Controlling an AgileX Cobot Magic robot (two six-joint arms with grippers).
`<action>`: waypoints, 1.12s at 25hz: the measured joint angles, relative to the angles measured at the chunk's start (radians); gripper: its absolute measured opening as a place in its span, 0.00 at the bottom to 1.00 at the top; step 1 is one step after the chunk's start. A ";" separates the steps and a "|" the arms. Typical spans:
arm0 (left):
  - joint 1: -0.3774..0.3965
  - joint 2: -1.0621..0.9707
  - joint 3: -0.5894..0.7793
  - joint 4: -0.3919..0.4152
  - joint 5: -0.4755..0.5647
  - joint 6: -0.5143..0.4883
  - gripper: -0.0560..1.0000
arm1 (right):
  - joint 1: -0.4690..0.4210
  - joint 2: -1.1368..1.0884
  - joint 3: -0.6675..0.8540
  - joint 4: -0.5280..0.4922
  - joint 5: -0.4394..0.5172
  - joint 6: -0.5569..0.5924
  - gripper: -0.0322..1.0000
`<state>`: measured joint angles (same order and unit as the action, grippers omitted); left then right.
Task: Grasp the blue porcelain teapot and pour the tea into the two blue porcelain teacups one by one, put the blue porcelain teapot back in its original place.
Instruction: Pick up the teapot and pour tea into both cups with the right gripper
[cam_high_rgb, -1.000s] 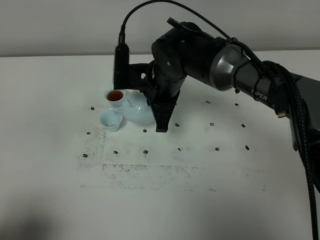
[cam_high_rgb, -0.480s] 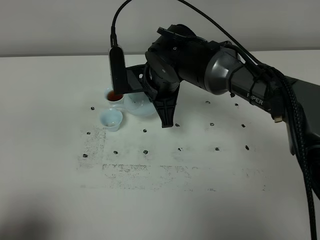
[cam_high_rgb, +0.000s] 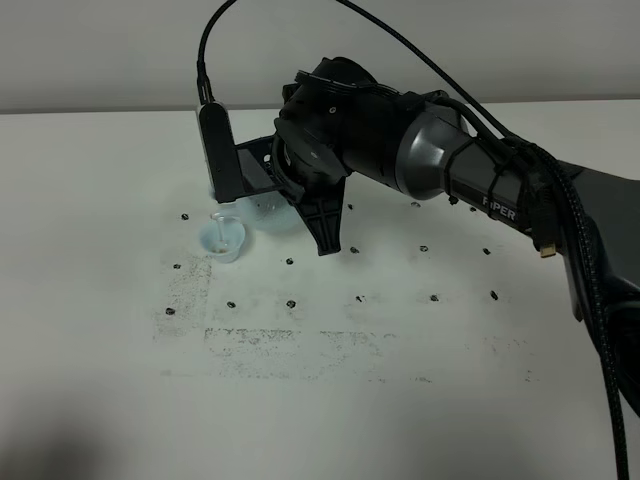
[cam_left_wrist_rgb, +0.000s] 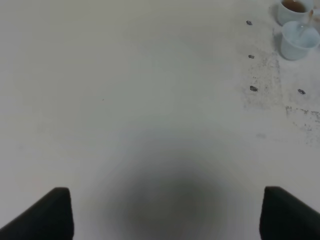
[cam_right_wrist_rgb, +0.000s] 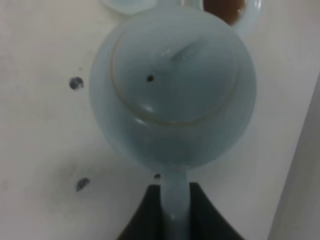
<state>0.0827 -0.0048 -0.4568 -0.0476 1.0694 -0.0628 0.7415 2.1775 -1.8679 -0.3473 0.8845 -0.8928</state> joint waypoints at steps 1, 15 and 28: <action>0.000 0.000 0.000 0.000 0.000 0.000 0.74 | 0.000 0.000 0.000 -0.007 -0.003 0.000 0.08; 0.000 0.000 0.000 0.000 0.000 0.000 0.74 | 0.009 0.000 0.000 -0.051 0.009 -0.001 0.08; 0.000 0.000 0.000 0.000 0.000 0.000 0.74 | 0.037 0.000 0.000 -0.124 0.021 0.031 0.08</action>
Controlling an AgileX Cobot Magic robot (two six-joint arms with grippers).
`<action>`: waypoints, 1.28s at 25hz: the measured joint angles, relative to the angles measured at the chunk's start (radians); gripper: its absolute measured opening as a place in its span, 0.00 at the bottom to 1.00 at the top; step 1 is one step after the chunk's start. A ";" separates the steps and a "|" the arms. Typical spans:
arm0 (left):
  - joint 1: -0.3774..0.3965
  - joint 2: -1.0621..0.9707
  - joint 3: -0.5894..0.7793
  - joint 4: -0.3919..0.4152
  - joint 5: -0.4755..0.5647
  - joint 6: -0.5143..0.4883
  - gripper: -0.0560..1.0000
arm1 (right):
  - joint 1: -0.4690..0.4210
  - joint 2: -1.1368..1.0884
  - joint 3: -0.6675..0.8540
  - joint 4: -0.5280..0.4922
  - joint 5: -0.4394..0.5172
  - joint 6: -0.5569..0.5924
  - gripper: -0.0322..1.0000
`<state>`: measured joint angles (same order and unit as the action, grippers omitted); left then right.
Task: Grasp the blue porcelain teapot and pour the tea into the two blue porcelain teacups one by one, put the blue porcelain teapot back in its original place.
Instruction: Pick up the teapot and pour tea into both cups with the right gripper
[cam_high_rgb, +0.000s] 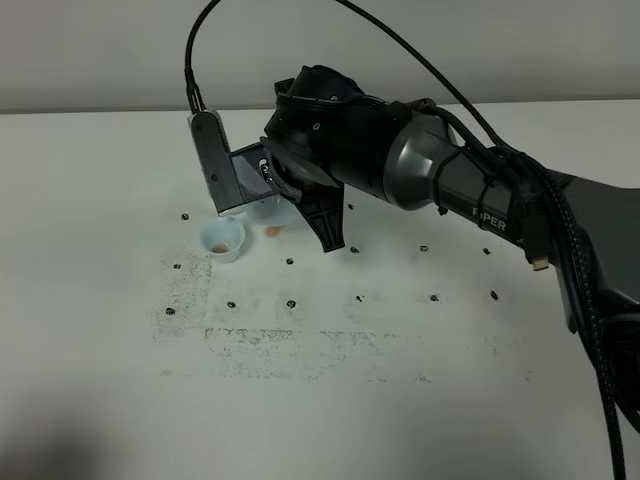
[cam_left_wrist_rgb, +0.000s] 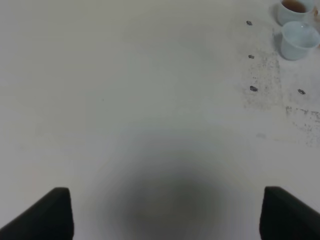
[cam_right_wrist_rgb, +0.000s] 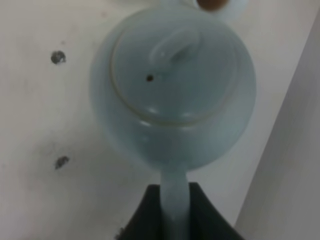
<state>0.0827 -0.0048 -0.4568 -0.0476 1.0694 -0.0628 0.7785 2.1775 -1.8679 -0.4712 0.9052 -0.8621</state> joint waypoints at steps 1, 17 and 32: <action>0.000 0.000 0.000 0.000 0.000 0.000 0.74 | 0.004 0.000 0.000 -0.002 0.000 0.000 0.08; 0.000 0.000 0.000 0.000 0.000 0.000 0.74 | 0.012 0.000 0.000 -0.057 -0.004 0.018 0.08; 0.000 0.000 0.000 0.000 0.000 0.000 0.74 | 0.013 0.000 0.000 -0.080 -0.004 0.024 0.08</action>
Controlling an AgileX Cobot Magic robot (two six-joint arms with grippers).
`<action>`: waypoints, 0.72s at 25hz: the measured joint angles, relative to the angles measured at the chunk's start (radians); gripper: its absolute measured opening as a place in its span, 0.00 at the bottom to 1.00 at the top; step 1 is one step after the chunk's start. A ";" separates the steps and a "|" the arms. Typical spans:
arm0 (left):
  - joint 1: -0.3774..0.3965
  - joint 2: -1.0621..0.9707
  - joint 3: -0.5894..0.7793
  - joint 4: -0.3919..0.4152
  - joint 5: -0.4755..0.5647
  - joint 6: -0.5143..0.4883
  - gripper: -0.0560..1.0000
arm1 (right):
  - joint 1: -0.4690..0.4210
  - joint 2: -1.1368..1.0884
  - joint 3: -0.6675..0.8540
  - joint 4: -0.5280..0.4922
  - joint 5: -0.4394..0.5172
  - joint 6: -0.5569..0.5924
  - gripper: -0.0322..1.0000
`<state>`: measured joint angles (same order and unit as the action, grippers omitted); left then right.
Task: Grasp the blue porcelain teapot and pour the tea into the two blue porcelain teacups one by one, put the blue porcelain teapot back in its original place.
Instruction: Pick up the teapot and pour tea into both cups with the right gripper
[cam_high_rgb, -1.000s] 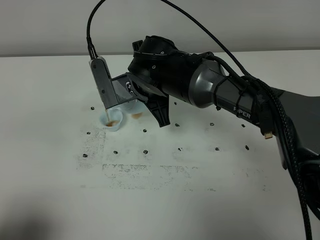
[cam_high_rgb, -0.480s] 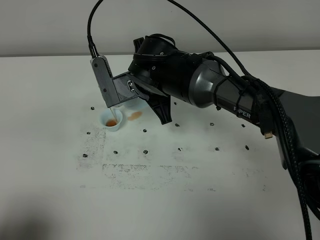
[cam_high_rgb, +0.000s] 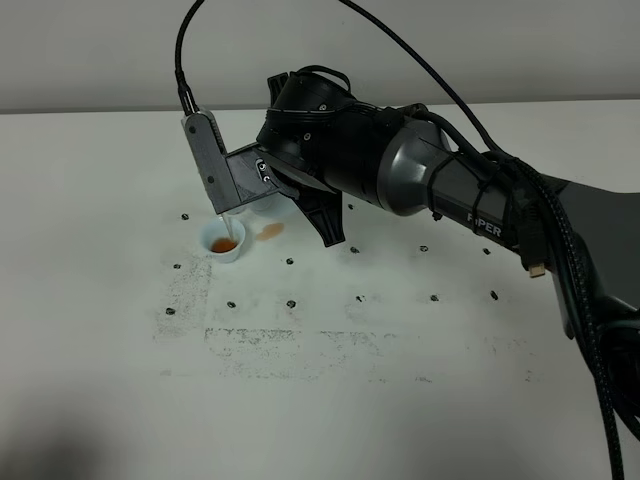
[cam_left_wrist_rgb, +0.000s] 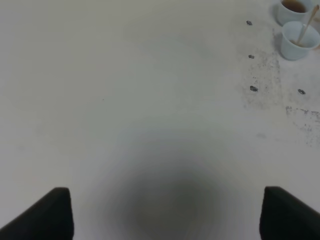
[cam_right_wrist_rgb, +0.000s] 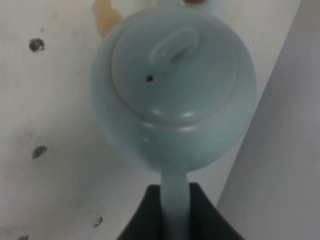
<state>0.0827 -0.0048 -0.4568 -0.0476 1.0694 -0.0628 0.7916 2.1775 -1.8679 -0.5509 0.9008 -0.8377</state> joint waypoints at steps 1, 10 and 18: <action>0.000 0.000 0.000 0.000 0.000 0.000 0.74 | 0.000 0.000 0.000 0.000 0.000 0.000 0.08; 0.000 0.000 0.000 0.000 0.000 0.000 0.74 | 0.000 0.000 0.000 -0.001 0.002 0.000 0.08; 0.000 0.000 0.000 0.000 0.000 0.001 0.74 | 0.000 0.000 0.000 -0.013 0.007 0.001 0.08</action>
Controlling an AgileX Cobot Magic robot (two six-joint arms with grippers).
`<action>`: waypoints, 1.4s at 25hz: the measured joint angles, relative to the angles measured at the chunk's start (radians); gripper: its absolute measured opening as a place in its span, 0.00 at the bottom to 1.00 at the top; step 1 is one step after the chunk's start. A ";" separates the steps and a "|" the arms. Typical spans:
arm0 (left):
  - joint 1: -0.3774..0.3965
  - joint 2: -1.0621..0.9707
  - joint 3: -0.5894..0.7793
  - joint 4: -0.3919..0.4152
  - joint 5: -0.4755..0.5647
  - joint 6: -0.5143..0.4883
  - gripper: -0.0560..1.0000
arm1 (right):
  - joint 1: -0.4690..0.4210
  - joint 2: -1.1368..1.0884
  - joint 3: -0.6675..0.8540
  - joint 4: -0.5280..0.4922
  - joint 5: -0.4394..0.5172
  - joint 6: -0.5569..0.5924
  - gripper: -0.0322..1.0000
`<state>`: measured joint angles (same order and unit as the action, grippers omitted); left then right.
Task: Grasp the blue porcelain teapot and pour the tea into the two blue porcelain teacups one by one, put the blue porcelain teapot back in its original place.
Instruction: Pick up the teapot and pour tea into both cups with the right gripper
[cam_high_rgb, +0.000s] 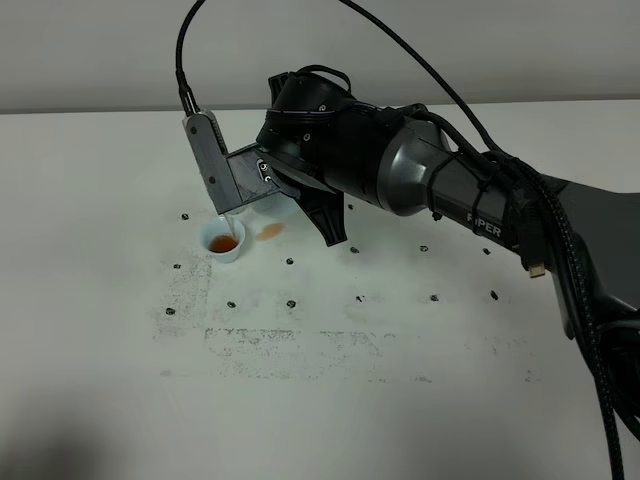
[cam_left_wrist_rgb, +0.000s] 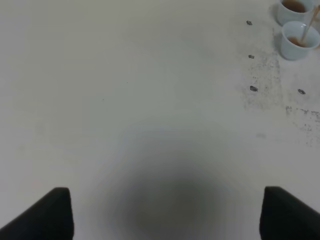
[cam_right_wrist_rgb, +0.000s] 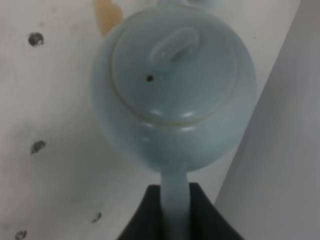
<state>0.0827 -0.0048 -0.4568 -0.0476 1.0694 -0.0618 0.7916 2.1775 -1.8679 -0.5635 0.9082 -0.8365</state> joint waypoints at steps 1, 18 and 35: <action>0.000 0.000 0.000 0.000 0.000 0.000 0.74 | 0.000 0.000 0.000 -0.007 0.000 0.001 0.08; 0.000 0.000 0.000 0.000 0.000 -0.001 0.74 | 0.019 0.000 0.000 -0.040 0.021 0.026 0.08; 0.000 0.000 0.000 0.000 0.000 -0.001 0.74 | 0.030 0.000 0.000 -0.041 0.022 0.026 0.08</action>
<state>0.0827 -0.0048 -0.4568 -0.0476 1.0694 -0.0627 0.8213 2.1775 -1.8679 -0.6042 0.9301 -0.8105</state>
